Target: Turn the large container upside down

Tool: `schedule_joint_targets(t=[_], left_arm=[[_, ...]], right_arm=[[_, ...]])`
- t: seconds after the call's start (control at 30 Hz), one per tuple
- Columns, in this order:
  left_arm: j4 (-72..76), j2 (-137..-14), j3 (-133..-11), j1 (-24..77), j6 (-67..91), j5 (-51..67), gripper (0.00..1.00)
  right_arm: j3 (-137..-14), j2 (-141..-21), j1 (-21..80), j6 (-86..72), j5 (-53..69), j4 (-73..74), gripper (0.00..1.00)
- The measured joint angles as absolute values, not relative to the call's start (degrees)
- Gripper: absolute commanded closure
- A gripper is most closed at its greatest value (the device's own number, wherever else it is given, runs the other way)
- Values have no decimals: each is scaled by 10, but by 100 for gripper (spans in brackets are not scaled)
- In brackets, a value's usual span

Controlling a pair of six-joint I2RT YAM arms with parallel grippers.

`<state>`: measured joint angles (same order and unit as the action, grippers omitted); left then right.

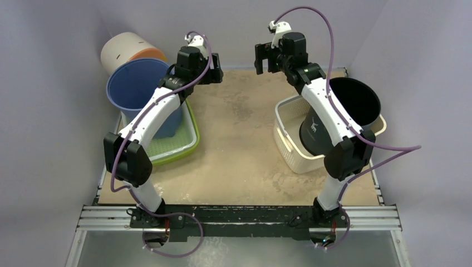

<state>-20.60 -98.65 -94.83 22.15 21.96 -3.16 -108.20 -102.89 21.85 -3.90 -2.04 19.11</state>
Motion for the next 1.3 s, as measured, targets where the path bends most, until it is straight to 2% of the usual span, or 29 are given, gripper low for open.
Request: schedule_joint_targets(t=[0.47,0.63,0.8,1.13,1.23,1.3], left_arm=[[-207,-978,-938,222,219,-32,22],[-204,-973,-930,222,219,-32,22],[-203,-972,-929,222,217,-32,21],[-203,-972,-929,222,212,-26,21],[-203,-973,-929,222,212,-22,21],[-203,-973,-929,222,212,-19,21]], right_arm=[[-1036,-988,218,-22,-55,183,0],[-1045,-988,218,-15,-113,229,5],[-1045,-979,218,-12,-184,285,14],[-1030,-859,213,-67,-264,446,20],[-1019,-836,212,-98,-276,489,28],[-1008,-830,212,-120,-286,516,28]])
